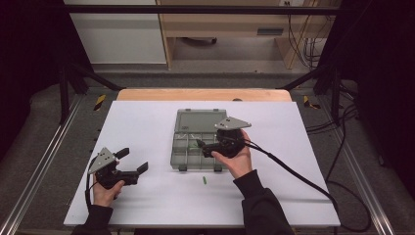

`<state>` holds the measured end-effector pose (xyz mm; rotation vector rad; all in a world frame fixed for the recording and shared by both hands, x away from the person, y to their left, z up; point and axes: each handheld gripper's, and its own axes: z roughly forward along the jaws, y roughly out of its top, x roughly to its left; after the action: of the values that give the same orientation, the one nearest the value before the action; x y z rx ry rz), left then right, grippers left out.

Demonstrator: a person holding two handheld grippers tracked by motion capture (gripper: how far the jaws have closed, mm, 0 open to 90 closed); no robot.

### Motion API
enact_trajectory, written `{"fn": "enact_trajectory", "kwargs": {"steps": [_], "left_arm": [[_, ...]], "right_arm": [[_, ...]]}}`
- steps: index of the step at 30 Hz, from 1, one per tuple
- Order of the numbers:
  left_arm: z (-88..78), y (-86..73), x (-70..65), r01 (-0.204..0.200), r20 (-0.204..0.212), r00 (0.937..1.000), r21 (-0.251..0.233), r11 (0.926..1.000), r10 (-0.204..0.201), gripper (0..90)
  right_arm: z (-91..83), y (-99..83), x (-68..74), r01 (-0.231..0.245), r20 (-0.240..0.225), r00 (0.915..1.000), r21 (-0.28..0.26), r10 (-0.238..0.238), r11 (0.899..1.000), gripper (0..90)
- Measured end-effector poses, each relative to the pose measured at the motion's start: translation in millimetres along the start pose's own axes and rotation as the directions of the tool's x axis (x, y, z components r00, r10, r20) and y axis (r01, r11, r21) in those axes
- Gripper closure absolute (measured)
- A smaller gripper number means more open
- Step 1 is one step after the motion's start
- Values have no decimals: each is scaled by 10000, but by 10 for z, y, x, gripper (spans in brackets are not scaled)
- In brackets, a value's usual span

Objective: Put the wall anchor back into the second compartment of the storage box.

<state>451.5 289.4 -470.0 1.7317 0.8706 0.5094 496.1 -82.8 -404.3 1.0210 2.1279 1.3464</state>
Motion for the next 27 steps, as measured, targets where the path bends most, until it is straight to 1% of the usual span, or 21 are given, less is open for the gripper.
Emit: {"fn": "enact_trajectory", "kwargs": {"steps": [5,10,14,16,19,21,24,27], "left_arm": [[2,1,1,6,-5,10000,0,10000,-6,29],[5,3,-3,-13,-15,10000,19,10000,13,29],[4,4,-2,-9,-14,10000,5,10000,9,29],[2,4,-2,-4,-26,10000,-5,10000,4,29],[4,5,-4,-25,-26,10000,-1,10000,25,29],[10,6,-8,-7,-28,10000,-11,10000,7,29],[16,7,-10,-43,-21,10000,32,10000,43,29],[15,8,-11,-38,-16,10000,6,10000,38,29]], "right_arm": [[-203,-48,0,-103,128,9999,-303,107,9995,40],[-359,-135,2,-119,184,9998,-358,125,9993,22],[-449,-223,6,-203,202,9996,-369,211,9991,18],[-479,-276,3,-225,216,9995,-329,232,9992,17],[-502,-372,9,-400,129,9991,-246,403,9989,16],[-503,-442,32,-397,117,9991,-137,399,9991,15],[-499,-510,61,-505,-12,9987,-33,505,9987,12],[-493,-558,95,-479,-52,9988,109,479,9988,14]]}}
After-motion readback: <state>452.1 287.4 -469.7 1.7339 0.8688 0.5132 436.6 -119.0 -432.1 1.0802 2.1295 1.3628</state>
